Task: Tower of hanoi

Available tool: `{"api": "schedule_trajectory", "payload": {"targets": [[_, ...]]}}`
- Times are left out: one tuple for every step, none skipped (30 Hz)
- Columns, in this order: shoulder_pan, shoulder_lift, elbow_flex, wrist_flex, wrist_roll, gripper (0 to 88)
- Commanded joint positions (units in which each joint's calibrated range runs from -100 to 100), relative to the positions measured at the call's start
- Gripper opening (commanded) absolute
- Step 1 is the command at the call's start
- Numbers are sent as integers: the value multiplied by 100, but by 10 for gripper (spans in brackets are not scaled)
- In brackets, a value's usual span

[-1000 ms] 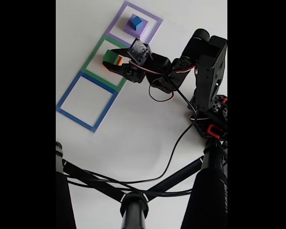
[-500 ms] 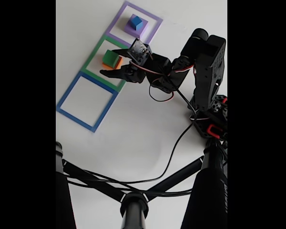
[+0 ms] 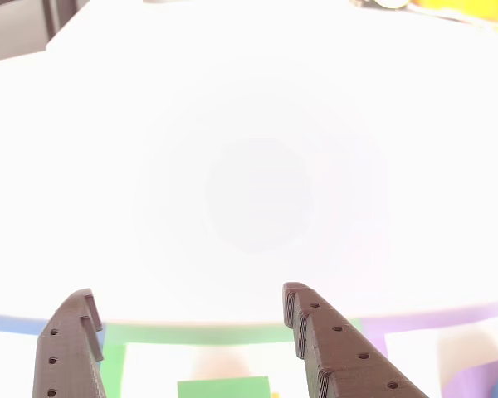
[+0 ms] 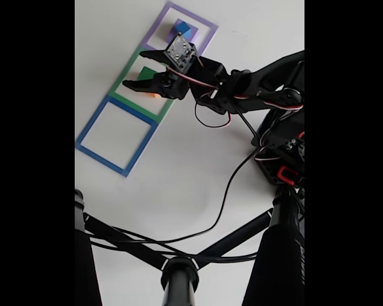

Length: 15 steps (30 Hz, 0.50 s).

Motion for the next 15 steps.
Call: {"api": "schedule_trajectory", "payload": {"targets": [[57,-1416,-572,1970,79,149],[57,-1642,-690,2407,79,117],[57,-1828,-809,2771,79,80],[48,-1989,-909,3079,79,31],[48,-2118,-1000,3322,79,2],[77,-2272,-1127,3686,79,1],[86,-2385,-1272,4035,79,1],[105,-2498,-1436,4415,79,1],[125,-2595,-1600,4755,79,0],[153,-2708,-1809,5192,79,0],[172,-2789,-2063,5654,79,0],[192,-2869,-2345,6148,79,0],[220,-2950,-2690,6715,79,0],[230,-3015,-3036,7257,79,0],[240,-3055,-3463,7889,79,0]]}}
